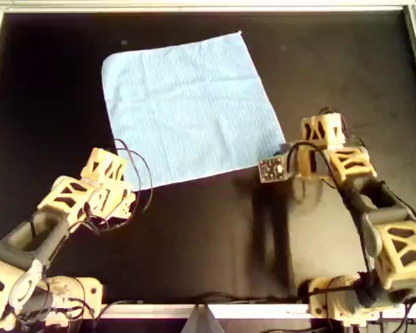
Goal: Fold a cloth
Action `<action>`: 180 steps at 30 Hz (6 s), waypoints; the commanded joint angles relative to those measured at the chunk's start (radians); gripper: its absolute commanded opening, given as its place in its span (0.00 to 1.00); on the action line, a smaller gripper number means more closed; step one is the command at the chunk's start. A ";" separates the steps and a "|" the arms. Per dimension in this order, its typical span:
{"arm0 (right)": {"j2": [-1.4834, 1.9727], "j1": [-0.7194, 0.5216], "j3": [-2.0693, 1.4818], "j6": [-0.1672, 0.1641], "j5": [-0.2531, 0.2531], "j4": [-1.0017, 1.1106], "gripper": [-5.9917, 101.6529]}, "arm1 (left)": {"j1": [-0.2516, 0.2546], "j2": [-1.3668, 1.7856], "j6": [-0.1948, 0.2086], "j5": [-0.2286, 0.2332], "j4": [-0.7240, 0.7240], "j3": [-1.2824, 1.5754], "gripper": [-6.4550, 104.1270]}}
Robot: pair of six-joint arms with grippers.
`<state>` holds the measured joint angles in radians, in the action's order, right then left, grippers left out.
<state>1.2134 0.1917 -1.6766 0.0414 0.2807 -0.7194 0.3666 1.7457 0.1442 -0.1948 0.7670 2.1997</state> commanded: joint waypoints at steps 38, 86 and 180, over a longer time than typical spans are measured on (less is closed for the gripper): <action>-0.097 -0.003 0.209 -0.006 -0.009 0.052 0.67 | 0.023 -0.268 -0.008 0.241 -0.110 -0.232 0.82; 0.400 -0.012 -0.229 0.011 0.008 0.041 0.04 | 0.114 -0.166 -0.011 0.259 -0.089 -0.255 0.06; -0.758 -0.046 1.531 -0.006 0.000 0.066 0.04 | -0.129 -1.091 -0.339 0.261 -0.225 -1.770 0.06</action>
<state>0.4464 0.1595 -0.2807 0.0307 0.2792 -0.7087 0.2792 0.6443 -0.1856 0.0598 0.5660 0.5599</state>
